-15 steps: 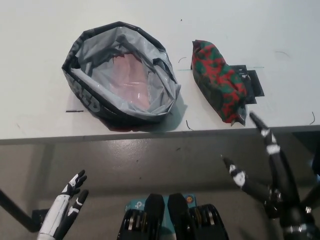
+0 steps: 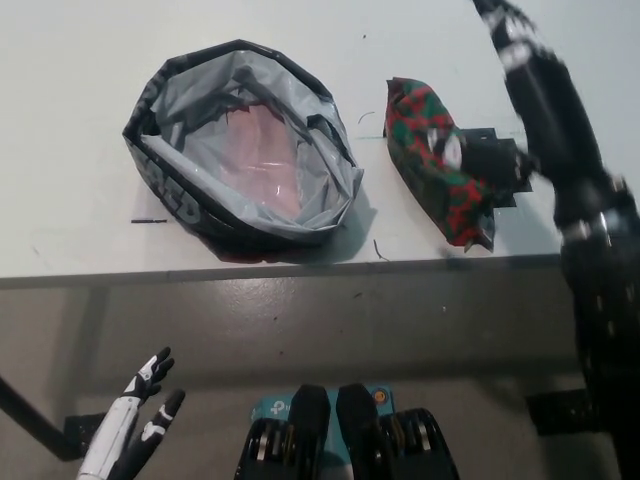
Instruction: The robot uses its right hand to pick up a bag of coffee beans and puts it in the black plastic bag, then the robot grabs the top of the bag and lifts it.
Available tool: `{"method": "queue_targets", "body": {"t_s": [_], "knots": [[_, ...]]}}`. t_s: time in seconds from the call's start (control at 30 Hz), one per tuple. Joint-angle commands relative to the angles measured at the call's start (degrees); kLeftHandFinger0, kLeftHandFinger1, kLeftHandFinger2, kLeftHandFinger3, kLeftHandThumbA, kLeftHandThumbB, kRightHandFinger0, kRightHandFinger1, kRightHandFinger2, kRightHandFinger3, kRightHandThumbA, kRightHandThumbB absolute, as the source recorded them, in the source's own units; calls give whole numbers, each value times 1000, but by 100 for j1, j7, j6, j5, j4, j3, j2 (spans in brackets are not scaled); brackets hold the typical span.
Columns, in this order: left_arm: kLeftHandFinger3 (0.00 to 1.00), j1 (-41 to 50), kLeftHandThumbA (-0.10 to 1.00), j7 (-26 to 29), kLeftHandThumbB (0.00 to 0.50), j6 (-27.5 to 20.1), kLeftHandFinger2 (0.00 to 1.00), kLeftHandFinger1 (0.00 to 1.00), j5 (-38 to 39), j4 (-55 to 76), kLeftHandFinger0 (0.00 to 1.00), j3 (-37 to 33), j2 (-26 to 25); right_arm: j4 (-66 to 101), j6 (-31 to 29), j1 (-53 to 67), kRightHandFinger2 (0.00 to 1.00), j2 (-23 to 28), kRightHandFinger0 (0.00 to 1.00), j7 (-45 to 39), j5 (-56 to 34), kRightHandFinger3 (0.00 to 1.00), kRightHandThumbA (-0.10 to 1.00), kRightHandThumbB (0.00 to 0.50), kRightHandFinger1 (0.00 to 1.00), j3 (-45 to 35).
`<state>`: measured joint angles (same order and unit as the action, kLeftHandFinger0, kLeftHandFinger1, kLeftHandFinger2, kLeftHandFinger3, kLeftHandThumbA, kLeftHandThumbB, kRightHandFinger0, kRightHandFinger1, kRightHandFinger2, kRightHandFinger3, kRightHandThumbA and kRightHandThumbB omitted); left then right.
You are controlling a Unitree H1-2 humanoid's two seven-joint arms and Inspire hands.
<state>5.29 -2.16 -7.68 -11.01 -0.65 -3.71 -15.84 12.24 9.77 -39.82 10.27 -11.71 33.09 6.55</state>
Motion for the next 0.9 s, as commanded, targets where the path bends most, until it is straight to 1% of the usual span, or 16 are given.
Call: {"method": "queue_targets", "body": {"t_s": [0.0, 0.03, 0.1, 0.13, 0.17, 0.27, 0.4, 0.57, 0.6, 0.63, 0.87], "knots": [[1000, 66, 937, -99, 250, -326, 1000, 1000, -105, 394, 1000, -31, -137, -1367, 1716, -1894, 1000, 135, 1000, -1510, 1257, 1000, 825, 464, 1000, 31], [1000, 62, 947, -104, 249, -303, 1000, 1000, -117, 408, 1000, -37, -141, -1624, 1716, -1983, 1000, 118, 1000, -1444, 1318, 1000, 844, 469, 1000, 52], [1000, 54, 950, -122, 242, -289, 1000, 1000, -108, 413, 1000, -41, -154, -2150, 1716, -2151, 1000, 63, 1000, -1354, 1490, 1000, 936, 493, 1000, 67], [1000, 64, 961, -128, 240, -324, 1000, 1000, -89, 407, 1000, -44, -159, -2523, 1716, -2258, 1000, 12, 1000, -1268, 1573, 1000, 981, 494, 1000, 58], [1000, 66, 973, -127, 222, -340, 1000, 1000, -101, 405, 1000, -49, -167, -2735, 1716, -2312, 1000, -13, 1000, -1194, 1612, 1000, 1000, 489, 1000, 57], [1000, 65, 1000, -117, 184, -444, 1000, 1000, -143, 365, 1000, -71, -185, -3546, 1716, -2488, 1000, -117, 1000, -980, 1868, 1000, 1000, 499, 1000, 26], [1000, 72, 1000, -134, 189, -464, 1000, 1000, -164, 346, 1000, -79, -192, -4287, 1716, -2628, 1000, -183, 1000, -818, 1943, 1000, 1000, 500, 1000, 73], [1000, 90, 1000, -177, 179, -467, 1000, 1000, -151, 359, 1000, -78, -192, -5356, 1716, -2776, 1000, -365, 1000, -510, 1511, 1000, 1000, 500, 1000, -221], [1000, 90, 1000, -178, 179, -473, 1000, 1000, -159, 358, 1000, -77, -195, -5414, 1716, -2785, 1000, -374, 1000, -491, 1499, 1000, 1000, 500, 1000, -225], [1000, 88, 1000, -182, 193, -462, 1000, 1000, -154, 347, 1000, -66, -199, -5563, 1716, -2786, 1000, -420, 1000, -445, 1423, 1000, 1000, 500, 1000, -304], [1000, 47, 1000, -190, 191, -542, 1000, 1000, -163, 327, 1000, -42, -186, -6048, 1716, -2720, 1000, -567, 1000, -236, 1022, 1000, 1000, 500, 1000, -525]]}}
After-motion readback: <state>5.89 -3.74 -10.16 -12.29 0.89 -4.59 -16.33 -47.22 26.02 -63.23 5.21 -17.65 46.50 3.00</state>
